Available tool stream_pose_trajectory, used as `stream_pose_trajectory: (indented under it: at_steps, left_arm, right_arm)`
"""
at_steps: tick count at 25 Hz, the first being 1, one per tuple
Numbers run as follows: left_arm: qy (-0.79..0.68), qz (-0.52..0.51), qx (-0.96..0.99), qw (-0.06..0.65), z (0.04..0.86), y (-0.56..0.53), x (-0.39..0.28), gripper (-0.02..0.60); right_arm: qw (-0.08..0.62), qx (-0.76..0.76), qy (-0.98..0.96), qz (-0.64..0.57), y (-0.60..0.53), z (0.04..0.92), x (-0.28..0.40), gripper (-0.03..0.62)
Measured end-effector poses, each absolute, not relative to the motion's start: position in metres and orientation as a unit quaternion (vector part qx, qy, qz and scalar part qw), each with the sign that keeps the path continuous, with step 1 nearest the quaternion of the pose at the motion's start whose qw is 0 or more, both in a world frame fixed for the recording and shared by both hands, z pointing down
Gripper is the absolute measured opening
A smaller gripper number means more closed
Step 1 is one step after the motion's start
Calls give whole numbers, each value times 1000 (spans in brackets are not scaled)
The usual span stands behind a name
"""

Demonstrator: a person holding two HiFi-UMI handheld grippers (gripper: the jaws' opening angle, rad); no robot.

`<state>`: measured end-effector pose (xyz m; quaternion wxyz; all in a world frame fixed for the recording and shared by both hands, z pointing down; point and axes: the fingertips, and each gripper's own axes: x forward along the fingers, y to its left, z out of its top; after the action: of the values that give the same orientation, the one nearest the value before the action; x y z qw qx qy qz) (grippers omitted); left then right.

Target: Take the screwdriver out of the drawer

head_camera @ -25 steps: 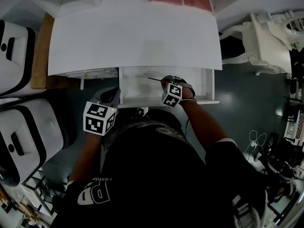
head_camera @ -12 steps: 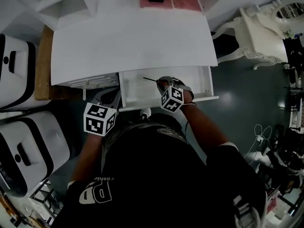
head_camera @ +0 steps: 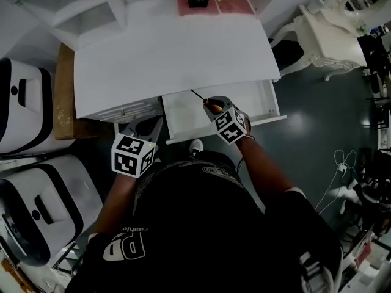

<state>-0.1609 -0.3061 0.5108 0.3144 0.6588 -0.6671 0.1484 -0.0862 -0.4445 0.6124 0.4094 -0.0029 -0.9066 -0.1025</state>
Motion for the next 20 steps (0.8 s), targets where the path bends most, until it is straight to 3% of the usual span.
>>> stream_pose_trajectory:
  at_steps: [20]
  left_arm:
    - [-631, 102, 715, 283, 460, -268, -198, 14]
  right_arm:
    - [150, 117, -954, 231, -398, 477, -115, 75]
